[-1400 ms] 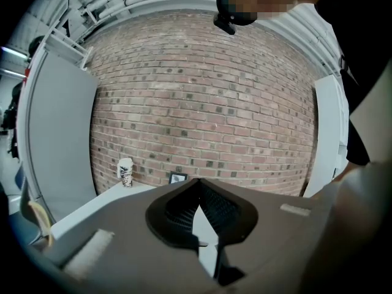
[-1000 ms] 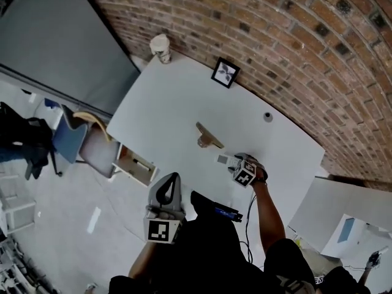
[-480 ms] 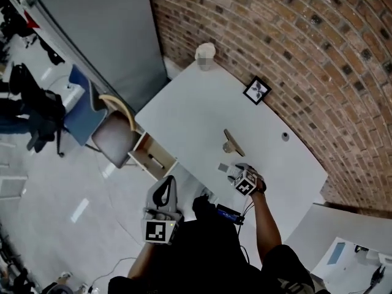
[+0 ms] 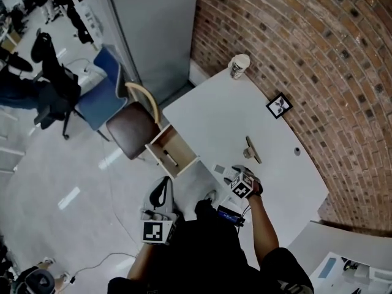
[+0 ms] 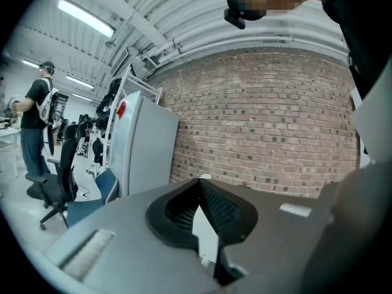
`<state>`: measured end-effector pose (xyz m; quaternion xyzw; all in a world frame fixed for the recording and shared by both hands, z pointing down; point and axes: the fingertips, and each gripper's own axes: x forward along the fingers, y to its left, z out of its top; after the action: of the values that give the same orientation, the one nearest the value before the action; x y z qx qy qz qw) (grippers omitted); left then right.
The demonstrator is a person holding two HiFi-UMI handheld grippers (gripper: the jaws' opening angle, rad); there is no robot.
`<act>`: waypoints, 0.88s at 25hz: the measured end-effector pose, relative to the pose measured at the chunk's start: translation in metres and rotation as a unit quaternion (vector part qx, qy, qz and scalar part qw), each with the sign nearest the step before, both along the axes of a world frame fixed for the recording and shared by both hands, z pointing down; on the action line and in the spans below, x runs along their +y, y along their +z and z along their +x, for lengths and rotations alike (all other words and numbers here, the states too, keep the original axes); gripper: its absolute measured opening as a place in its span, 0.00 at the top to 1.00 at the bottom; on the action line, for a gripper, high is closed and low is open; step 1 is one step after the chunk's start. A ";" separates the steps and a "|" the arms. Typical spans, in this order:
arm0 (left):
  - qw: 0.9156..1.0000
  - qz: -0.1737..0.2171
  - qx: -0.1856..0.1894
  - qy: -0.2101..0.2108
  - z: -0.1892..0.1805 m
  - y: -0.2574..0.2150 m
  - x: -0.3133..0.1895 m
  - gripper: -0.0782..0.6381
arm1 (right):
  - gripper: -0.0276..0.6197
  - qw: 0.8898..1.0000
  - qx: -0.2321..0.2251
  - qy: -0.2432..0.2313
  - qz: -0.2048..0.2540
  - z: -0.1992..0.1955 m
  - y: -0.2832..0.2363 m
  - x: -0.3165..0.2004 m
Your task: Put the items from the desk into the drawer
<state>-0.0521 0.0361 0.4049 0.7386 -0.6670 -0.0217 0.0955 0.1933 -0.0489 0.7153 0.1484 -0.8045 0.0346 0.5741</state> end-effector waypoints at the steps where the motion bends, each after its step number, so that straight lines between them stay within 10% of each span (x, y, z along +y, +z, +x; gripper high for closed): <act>1: 1.000 0.000 0.003 -0.005 -0.010 0.000 0.006 0.86 | 0.55 1.000 0.000 -0.006 0.004 -0.011 -0.002 0.002; 22: 0.997 0.005 0.025 -0.075 -0.144 0.024 0.064 0.86 | 0.55 0.988 -0.113 0.090 -0.047 -0.249 0.011 0.012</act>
<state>-0.1958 0.1005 0.4294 0.6859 -0.7180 -0.0507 0.1068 -0.0556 -0.0372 0.7265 0.1888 -0.8448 0.1403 0.4806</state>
